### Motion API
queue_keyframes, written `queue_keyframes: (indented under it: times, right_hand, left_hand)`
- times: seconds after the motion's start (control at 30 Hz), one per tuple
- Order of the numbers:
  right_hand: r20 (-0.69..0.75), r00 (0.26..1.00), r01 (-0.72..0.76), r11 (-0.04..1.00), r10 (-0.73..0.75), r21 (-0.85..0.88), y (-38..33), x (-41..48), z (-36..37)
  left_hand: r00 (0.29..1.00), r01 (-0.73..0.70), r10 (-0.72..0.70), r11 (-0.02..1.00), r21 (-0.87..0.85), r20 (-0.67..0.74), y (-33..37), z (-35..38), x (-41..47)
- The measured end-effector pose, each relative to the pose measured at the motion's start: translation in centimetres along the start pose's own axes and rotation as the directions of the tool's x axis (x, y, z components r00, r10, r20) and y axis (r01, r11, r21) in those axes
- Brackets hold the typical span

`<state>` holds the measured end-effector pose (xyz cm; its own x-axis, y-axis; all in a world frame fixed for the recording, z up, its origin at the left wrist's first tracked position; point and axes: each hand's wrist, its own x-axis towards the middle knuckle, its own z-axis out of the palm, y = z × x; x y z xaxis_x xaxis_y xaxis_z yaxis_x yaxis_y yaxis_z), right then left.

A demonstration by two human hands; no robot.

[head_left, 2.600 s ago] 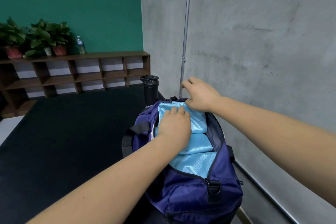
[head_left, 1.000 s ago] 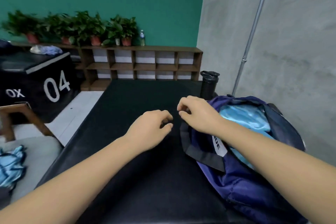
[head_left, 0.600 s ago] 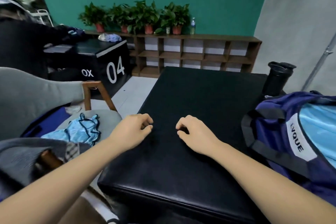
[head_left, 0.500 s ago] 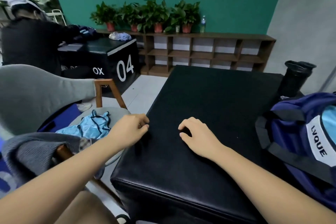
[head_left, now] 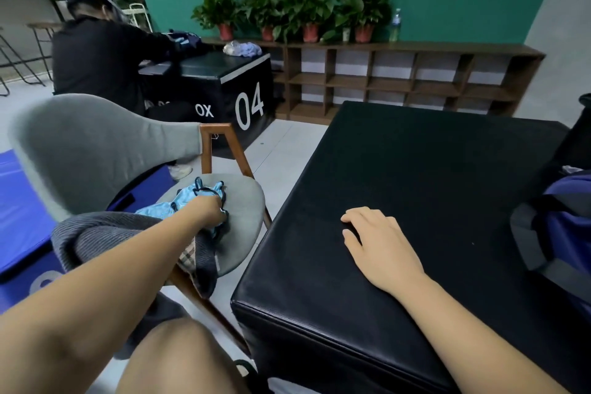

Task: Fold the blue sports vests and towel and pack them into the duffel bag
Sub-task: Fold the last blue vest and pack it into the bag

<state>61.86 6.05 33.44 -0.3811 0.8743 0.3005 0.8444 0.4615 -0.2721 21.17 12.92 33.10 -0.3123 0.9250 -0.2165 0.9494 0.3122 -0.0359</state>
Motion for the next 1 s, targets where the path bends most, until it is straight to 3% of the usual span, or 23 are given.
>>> queue_keyframes:
  times: [0.13,0.2,0.43,0.7,0.87,1.0]
  right_hand:
    - [-0.006,1.0,0.001,1.0,-0.001,-0.011,0.1,0.0,0.1]
    - [-0.01,1.0,-0.003,1.0,0.003,-0.017,0.1,0.0,0.1]
    - [-0.02,1.0,-0.006,1.0,0.006,-0.011,0.1,0.0,0.3]
    - [-0.02,1.0,-0.007,1.0,0.007,-0.014,0.0,-0.1,0.2]
    - [-0.016,1.0,-0.009,1.0,0.009,-0.006,0.0,0.0,0.3]
    - [-0.009,1.0,-0.013,1.0,0.012,-0.002,-0.2,-0.2,0.1]
  left_hand:
    - [0.989,0.07,-0.077,0.996,0.059,0.129,-2.4,5.6,6.0]
    - [0.987,0.065,-0.074,0.996,0.065,0.141,-2.2,5.6,4.4]
    - [0.996,0.085,-0.084,0.996,0.02,-0.027,-2.3,5.5,2.7]
    - [0.969,0.087,-0.121,0.983,-0.16,-0.217,-2.3,1.3,3.4]
    - [0.894,-0.033,-0.147,0.92,-0.39,-0.423,-2.6,-4.7,1.9]
    - [0.84,-0.182,-0.096,0.878,-0.443,-0.535,-1.0,-10.6,-0.9]
